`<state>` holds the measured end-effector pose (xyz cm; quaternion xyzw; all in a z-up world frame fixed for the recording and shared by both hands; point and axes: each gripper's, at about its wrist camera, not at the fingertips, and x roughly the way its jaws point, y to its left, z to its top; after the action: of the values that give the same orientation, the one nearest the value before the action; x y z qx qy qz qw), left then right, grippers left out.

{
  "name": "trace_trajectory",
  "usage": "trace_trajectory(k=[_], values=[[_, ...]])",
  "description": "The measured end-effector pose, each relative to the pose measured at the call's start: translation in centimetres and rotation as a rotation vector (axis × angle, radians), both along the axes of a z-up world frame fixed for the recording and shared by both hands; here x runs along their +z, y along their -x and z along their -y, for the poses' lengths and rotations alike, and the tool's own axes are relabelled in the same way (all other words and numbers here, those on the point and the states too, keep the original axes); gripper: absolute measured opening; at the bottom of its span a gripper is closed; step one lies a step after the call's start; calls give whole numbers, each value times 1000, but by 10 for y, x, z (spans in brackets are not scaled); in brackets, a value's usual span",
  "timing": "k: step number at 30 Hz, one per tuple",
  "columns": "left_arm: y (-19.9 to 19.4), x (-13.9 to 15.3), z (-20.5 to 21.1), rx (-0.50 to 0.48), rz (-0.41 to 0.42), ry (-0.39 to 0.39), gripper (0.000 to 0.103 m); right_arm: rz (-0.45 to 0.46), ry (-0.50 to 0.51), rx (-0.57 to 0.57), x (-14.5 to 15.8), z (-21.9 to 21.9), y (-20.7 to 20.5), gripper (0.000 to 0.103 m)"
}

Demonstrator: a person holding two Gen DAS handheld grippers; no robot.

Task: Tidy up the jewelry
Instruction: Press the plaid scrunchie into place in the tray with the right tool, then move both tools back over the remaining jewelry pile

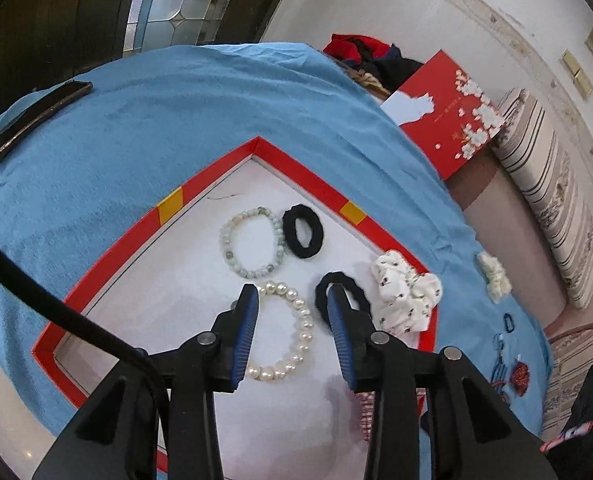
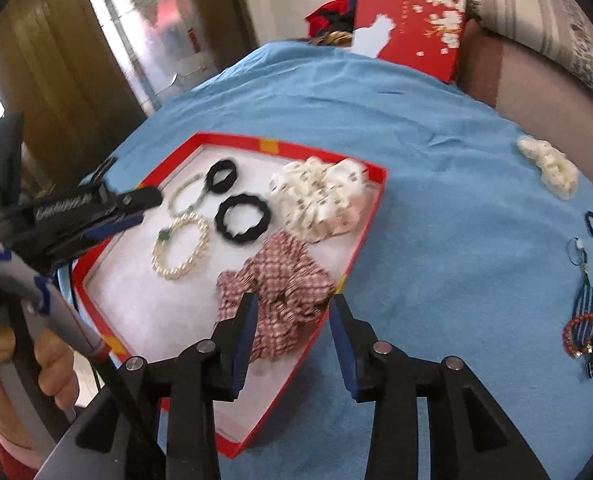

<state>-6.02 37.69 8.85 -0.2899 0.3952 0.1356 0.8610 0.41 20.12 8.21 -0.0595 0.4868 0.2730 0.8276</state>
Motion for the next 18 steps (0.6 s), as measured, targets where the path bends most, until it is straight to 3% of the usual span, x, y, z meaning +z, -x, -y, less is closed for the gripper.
trace_trajectory(k=[6, 10, 18], values=[[-8, -19, -4, -4, -91, 14, 34, -42, 76, 40, -30, -28, -7, 40], [-10, -21, -9, 5, -80, 46, 34, -48, 71, 21, -35, -34, -21, 40], [-15, -11, -2, -9, -44, 29, 35, -61, -14, -13, -25, -21, -34, 40]])
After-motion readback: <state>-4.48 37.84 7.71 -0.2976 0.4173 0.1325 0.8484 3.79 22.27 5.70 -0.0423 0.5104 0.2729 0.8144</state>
